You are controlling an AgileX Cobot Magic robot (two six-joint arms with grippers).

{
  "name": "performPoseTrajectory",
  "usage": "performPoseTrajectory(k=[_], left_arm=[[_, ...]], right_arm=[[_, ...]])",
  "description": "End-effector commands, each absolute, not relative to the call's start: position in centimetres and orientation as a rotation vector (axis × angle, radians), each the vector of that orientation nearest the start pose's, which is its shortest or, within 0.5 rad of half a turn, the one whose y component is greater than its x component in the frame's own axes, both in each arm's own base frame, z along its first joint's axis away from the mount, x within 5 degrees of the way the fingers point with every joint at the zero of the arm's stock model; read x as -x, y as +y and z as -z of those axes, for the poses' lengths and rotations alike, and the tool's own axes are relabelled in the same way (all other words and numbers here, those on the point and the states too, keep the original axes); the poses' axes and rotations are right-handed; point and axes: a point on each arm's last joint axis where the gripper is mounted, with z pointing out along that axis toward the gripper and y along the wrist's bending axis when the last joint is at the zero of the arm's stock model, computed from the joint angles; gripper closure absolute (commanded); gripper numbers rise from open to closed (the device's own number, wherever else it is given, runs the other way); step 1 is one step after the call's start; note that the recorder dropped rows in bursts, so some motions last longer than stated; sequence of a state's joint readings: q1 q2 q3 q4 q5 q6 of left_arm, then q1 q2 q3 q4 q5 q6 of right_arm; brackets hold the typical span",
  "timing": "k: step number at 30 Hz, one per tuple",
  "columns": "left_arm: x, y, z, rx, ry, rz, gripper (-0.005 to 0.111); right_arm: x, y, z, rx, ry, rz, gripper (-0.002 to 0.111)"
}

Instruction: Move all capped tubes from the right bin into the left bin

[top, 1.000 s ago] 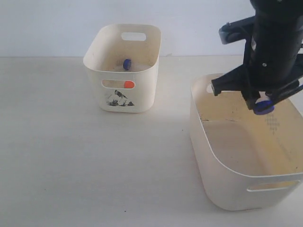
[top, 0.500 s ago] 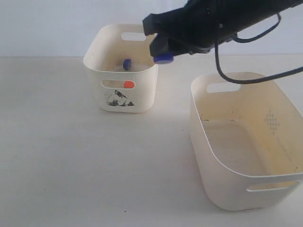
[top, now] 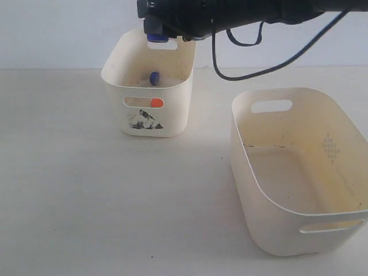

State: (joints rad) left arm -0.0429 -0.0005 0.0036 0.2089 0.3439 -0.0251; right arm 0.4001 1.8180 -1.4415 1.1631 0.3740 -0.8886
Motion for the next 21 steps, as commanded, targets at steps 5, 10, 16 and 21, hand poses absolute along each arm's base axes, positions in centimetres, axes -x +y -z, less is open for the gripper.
performPoseTrajectory(k=[5,10,16,21], left_arm=[[-5.4,0.4,-18.3,-0.137,1.814,-0.144,0.102],[-5.4,0.4,-18.3,-0.137,1.814,-0.144,0.102],[-5.4,0.4,-18.3,-0.137,1.814,-0.144,0.102],[-5.4,0.4,-18.3,-0.137,1.814,-0.144,0.102]], right_arm=[[-40.9,20.3,-30.2,0.265,2.005,-0.761,0.081],[-38.6,19.3,-33.7,0.486,1.958,-0.628,0.109],[-34.1,14.8,-37.1,0.549,2.219,-0.518,0.109],[-30.2,13.6,-39.5,0.658,2.296,-0.536,0.109]])
